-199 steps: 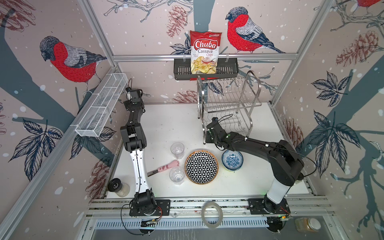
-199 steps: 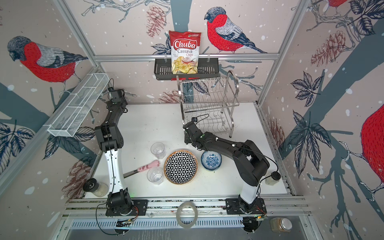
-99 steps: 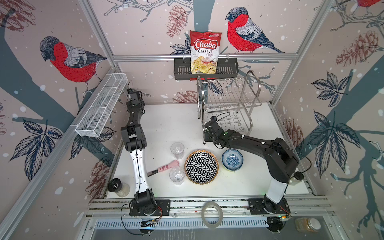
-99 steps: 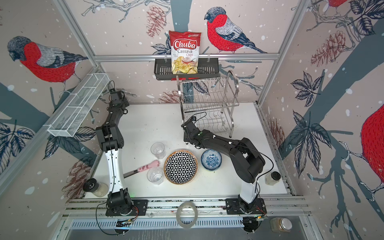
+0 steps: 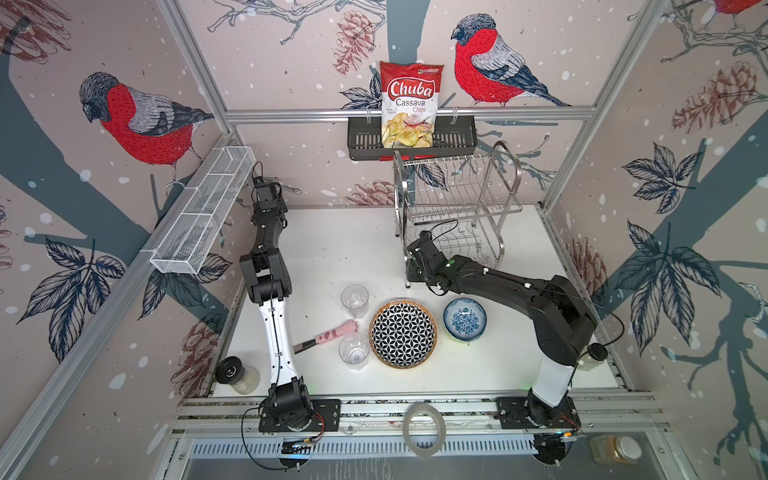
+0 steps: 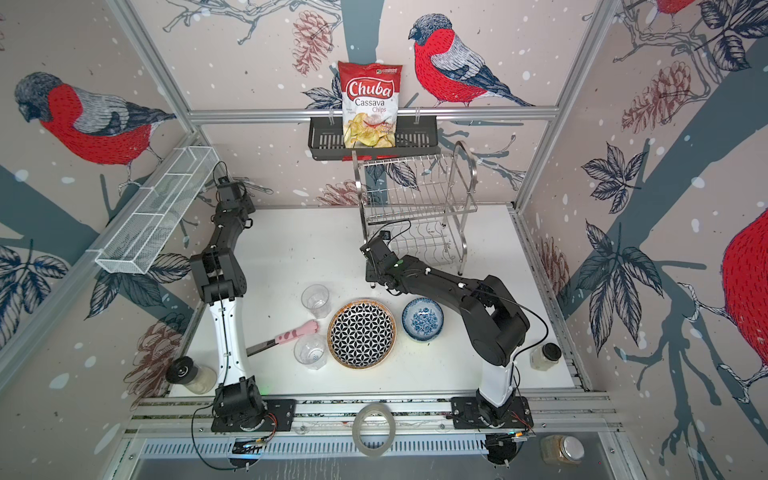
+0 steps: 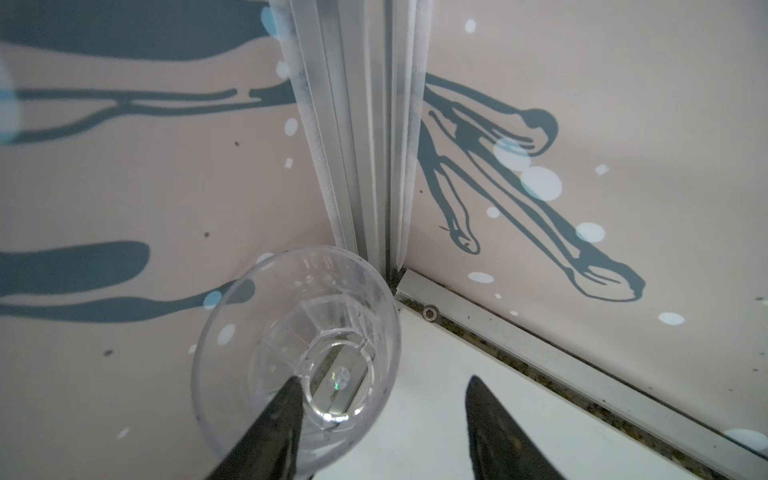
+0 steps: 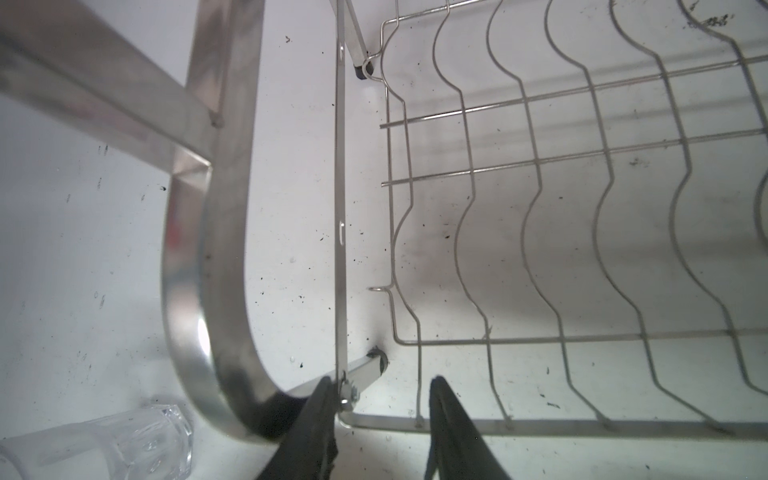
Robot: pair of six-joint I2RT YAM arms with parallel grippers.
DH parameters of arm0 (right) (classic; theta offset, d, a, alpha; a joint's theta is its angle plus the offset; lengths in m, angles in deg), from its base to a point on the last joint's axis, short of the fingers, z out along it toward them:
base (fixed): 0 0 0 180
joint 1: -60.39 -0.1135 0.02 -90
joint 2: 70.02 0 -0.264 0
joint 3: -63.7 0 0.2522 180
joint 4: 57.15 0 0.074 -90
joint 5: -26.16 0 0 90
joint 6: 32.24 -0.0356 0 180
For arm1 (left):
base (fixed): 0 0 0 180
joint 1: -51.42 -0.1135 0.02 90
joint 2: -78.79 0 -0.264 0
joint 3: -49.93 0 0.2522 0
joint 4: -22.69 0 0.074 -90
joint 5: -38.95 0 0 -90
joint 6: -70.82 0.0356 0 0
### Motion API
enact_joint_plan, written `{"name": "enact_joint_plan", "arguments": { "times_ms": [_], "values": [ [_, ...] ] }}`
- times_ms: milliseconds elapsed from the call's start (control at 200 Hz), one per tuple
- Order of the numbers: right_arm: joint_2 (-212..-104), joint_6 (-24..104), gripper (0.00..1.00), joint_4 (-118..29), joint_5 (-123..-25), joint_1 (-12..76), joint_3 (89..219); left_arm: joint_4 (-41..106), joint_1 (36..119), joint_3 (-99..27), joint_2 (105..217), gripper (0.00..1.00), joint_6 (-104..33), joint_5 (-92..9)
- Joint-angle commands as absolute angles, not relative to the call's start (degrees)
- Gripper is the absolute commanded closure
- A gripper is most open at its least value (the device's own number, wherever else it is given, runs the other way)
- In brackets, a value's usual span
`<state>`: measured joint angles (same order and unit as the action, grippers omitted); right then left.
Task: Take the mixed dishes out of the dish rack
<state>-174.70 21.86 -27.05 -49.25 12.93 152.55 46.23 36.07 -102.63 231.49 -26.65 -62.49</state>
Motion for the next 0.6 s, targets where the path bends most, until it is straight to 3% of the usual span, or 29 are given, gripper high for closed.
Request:
{"name": "enact_joint_plan", "arguments": {
  "times_ms": [0,250,595],
  "values": [
    [-174.6,21.3,0.6,-27.7,-50.7,12.7,153.0,48.5,35.9,-103.0,230.8,0.46,-26.2,-59.9],
    [-173.8,20.9,0.6,-28.5,-51.1,12.7,151.6,49.6,35.6,-102.8,229.0,0.54,-26.0,-59.4],
    [-174.2,21.2,0.61,-29.5,-51.8,12.7,150.9,51.5,35.6,-102.3,226.7,0.72,-26.8,-57.5]
  ]
}}
